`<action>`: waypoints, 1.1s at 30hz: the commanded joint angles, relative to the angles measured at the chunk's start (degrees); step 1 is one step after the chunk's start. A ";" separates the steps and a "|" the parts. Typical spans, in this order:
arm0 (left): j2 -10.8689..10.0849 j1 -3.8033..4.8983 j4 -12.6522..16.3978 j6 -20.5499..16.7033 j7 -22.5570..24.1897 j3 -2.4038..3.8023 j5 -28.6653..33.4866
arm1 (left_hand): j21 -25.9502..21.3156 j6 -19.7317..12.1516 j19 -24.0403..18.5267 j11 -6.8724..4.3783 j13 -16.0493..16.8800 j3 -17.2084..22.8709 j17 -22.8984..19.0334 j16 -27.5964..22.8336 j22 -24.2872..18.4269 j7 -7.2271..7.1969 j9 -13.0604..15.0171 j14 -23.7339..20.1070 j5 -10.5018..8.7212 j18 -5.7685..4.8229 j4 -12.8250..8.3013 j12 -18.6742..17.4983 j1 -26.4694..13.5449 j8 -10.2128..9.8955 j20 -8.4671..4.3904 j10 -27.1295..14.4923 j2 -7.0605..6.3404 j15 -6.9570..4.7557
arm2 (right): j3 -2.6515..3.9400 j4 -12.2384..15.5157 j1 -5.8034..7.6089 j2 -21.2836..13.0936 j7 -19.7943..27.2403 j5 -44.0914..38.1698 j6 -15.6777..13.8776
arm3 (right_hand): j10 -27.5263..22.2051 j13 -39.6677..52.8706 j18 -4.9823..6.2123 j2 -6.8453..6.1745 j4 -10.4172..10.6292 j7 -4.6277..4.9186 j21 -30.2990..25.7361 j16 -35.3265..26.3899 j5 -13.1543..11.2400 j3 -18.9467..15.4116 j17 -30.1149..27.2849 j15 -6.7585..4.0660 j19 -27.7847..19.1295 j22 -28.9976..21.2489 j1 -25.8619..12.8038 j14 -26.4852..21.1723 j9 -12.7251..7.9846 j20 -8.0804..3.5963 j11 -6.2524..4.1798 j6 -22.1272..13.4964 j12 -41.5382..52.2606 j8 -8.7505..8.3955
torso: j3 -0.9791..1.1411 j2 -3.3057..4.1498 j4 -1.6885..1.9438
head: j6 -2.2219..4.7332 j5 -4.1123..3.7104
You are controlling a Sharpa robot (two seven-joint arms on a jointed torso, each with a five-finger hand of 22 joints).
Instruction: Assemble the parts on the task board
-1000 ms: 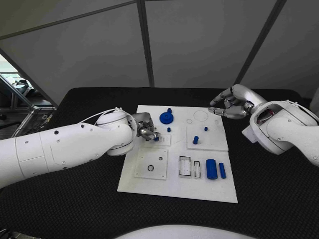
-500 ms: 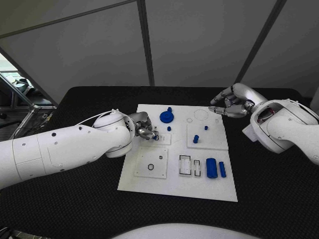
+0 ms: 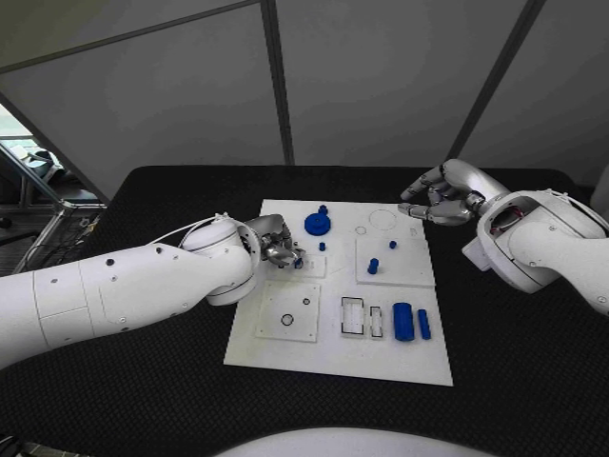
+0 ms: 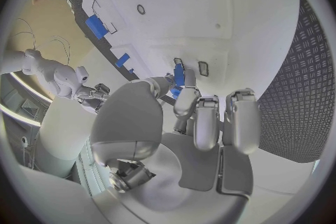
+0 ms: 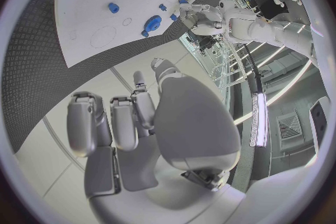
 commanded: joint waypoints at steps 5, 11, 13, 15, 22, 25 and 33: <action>-0.04 -0.12 0.36 -1.13 0.74 -0.03 -0.82 | 0.35 0.13 0.37 0.05 0.18 9.32 11.64 0.17 5.48 -0.31 0.02 5.05 0.09 -1.13 -8.74 0.31 -0.13 0.21 -0.09 0.51 0.52 -0.48 | 0.05 -0.02 0.11 0.06 0.61 -0.21 0.30 | 0.00 0.02 1.05 0.03 0.36 -0.10 -0.27 -0.33 0.37 -0.06 5.23 -0.41 -0.22 6.68 -0.25 3.94 -0.06 0.02 -0.22 0.27 -0.11 -0.36 | 0.00 0.02 0.01 | -0.01 -0.07; 0.01 -0.15 0.33 1.31 0.18 -0.03 -0.83 | 0.23 0.11 0.24 0.04 -0.10 9.37 11.59 0.14 5.29 -0.32 0.04 5.03 0.07 -1.08 -8.76 0.13 -0.23 0.23 -0.09 0.39 0.47 -0.49 | 0.05 -0.08 0.11 0.12 0.62 -0.21 0.53 | 0.00 0.02 1.05 0.03 0.36 -0.10 -0.27 -0.33 0.37 -0.06 5.23 -0.41 -0.22 6.68 -0.25 3.94 -0.06 0.02 -0.22 0.27 -0.11 -0.36 | 0.01 0.00 0.01 | -0.10 -0.07; 0.10 -0.15 0.18 2.12 0.01 -0.03 -0.83 | 0.11 0.07 0.11 0.05 -0.26 9.36 11.57 0.13 5.10 -0.32 0.05 5.03 0.01 -1.03 -8.77 0.01 -0.31 0.22 -0.10 0.31 0.40 -0.49 | 0.05 -0.10 0.11 0.14 0.62 -0.21 0.58 | 0.02 0.05 1.05 0.06 0.39 -0.10 -0.28 -0.31 0.65 -0.08 5.27 -0.42 -0.20 6.68 -0.28 3.95 -0.06 0.01 -0.23 0.27 -0.08 -0.36 | 0.01 0.01 0.00 | -0.10 -0.06; 0.21 -0.15 0.01 2.69 -0.08 -0.03 -0.90 | 0.04 0.03 0.04 0.05 -0.37 9.34 11.58 0.14 5.00 -0.31 0.05 5.03 -0.04 -1.01 -8.78 -0.07 -0.36 0.22 -0.10 0.26 0.35 -0.49 | 0.05 -0.11 0.11 0.16 0.62 -0.21 0.61 | 0.02 0.05 1.05 0.06 0.39 -0.10 -0.28 -0.31 0.65 -0.08 5.27 -0.42 -0.20 6.68 -0.28 3.95 -0.06 0.01 -0.23 0.27 -0.08 -0.36 | 0.03 0.01 -0.03 | -0.10 -0.02; 0.55 -0.18 -0.43 3.69 -0.13 -0.03 -1.76 | -0.01 -0.06 -0.01 0.06 -0.45 9.13 11.56 0.12 4.95 -0.32 0.08 5.02 -0.12 -0.99 -8.75 -0.12 -0.59 0.21 -0.12 0.24 0.18 -0.49 | 0.05 -0.09 0.11 0.12 0.61 -0.21 0.68 | 0.02 0.05 1.05 0.06 0.39 -0.10 -0.28 -0.31 0.65 -0.08 5.27 -0.42 -0.20 6.68 -0.28 3.95 -0.06 0.01 -0.23 0.27 -0.08 -0.36 | 0.03 0.04 -0.03 | -0.14 -0.11; 0.61 -0.23 -0.41 4.06 -0.17 -0.03 -1.85 | -0.01 -0.08 -0.01 0.05 -0.50 9.07 11.55 0.12 4.95 -0.33 0.08 5.02 -0.12 -1.00 -8.76 -0.15 -0.62 0.21 -0.13 0.22 0.12 -0.50 | 0.05 -0.10 0.11 0.10 0.62 -0.21 0.70 | 0.02 0.05 1.05 0.08 0.42 -0.10 -0.28 -0.35 0.68 -0.09 5.21 -0.42 -0.20 6.68 -0.31 3.94 -0.06 0.01 -0.23 0.28 -0.08 -0.35 | 0.03 0.02 0.00 | -0.20 -0.18; 0.39 -0.39 -0.08 5.00 -0.29 -0.03 -2.40 | 0.00 -0.16 0.00 0.00 -0.56 8.84 11.56 0.12 5.00 -0.40 0.09 5.02 -0.12 -1.01 -8.98 -0.19 -0.55 0.20 -0.15 0.20 -0.14 -0.52 | 0.05 -0.18 0.11 0.15 0.67 -0.21 0.81 | 0.02 0.05 1.05 0.08 0.42 -0.10 -0.28 -0.35 0.68 -0.09 5.21 -0.42 -0.20 6.68 -0.31 3.94 -0.06 0.01 -0.23 0.28 -0.08 -0.35 | 0.02 -0.02 0.02 | -0.31 -0.12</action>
